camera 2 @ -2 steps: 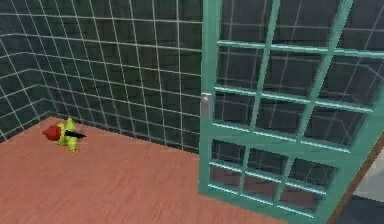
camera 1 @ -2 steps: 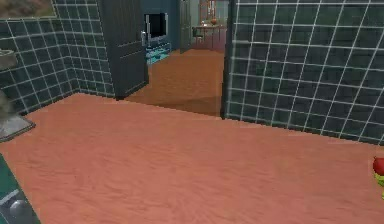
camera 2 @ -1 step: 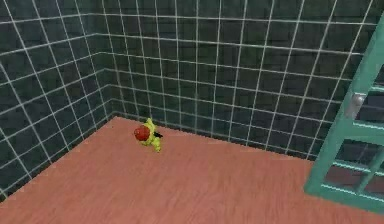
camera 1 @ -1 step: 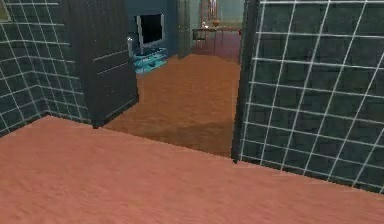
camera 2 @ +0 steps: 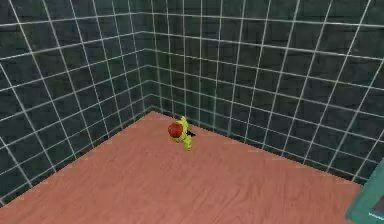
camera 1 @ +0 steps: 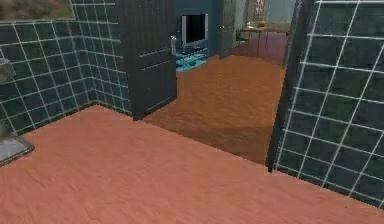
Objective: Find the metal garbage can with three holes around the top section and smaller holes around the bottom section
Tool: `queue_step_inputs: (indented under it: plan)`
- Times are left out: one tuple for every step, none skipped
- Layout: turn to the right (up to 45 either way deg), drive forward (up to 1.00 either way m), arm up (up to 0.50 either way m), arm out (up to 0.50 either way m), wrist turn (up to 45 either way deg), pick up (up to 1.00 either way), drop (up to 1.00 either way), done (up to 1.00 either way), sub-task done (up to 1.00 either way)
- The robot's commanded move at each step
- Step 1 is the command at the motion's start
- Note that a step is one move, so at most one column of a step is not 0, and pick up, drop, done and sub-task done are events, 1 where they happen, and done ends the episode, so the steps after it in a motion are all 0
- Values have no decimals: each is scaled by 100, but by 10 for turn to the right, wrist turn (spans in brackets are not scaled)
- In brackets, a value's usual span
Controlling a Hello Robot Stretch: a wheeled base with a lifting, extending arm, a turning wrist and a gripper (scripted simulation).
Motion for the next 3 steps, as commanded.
queue_step_inputs:
  plan:
    - [0, 100, 0, 0, 0, 0, 0, 0, 0]
    - [0, 70, 0, 0, 0, 0, 0, 0, 0]
    - [300, 0, 0, 0, 0, 0, 0, 0, 0]
